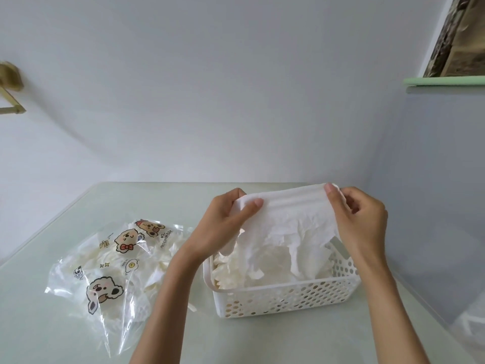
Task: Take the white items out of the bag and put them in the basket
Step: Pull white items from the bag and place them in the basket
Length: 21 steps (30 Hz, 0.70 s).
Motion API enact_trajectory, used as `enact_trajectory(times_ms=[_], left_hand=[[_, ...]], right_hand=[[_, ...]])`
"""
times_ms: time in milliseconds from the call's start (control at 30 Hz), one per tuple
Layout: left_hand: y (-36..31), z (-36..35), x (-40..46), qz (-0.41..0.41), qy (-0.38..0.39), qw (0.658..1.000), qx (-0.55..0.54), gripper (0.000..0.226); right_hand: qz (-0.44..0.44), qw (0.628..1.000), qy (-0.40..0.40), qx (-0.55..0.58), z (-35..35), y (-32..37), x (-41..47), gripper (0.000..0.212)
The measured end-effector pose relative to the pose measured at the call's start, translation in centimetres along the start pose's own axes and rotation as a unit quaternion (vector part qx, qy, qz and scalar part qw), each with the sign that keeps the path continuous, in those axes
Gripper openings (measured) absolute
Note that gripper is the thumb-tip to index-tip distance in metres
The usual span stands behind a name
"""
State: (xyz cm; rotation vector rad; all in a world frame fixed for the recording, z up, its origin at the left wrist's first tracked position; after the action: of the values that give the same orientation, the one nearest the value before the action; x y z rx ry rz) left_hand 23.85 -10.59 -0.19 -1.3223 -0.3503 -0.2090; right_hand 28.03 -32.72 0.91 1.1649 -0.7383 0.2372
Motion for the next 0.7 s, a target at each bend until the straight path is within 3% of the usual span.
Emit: enact_trajectory(times_ms=[100,200,433,500,567,633,700], left_hand=[[-0.2,0.6,-0.1,-0.01,-0.051,0.999,-0.016,0.029],[-0.8,0.9,-0.5,-0.015,-0.102,0.994,-0.028,0.026],[-3.8,2.3,-2.5,-0.109,-0.166,0.98,0.004,0.019],[-2.9,2.3,-2.2,-0.093,-0.162,0.979,0.08,0.02],[-1.1,1.7,-1.3,-0.041,-0.121,0.962,0.242,0.02],[1.0,0.7,0.0,0.008,-0.055,0.913,0.404,0.023],[2.6,-0.4,1.4,0.01,0.011,0.87,0.493,0.029]], right_hand=[[-0.033,0.996,0.043,0.068,-0.1,0.8,-0.1,0.026],[-0.032,0.989,0.078,0.119,-0.1,2.8,-0.3,0.028],[0.026,0.993,0.02,0.112,0.0,5.8,-0.6,0.019],[0.011,0.998,0.03,0.049,-0.5,3.7,-0.7,0.021],[-0.019,0.991,0.082,-0.101,-1.3,0.5,-0.8,0.025],[-0.04,0.945,0.161,-0.283,-2.1,-2.9,-1.0,0.029],[-0.014,0.886,0.224,-0.406,-2.8,-4.9,-1.0,0.03]])
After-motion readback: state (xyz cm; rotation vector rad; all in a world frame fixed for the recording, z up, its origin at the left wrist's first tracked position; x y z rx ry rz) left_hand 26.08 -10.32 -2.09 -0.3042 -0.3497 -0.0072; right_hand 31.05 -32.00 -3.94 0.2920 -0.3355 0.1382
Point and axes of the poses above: each hand's wrist, its own x-axis towards the middle knuckle, its own z-axis out of the back of the hand, y = z × x, the point moved 4 cm from there along x, towards the middle knuckle, and after that the axes turned 1 degree about -x, right-handed, at the moved point
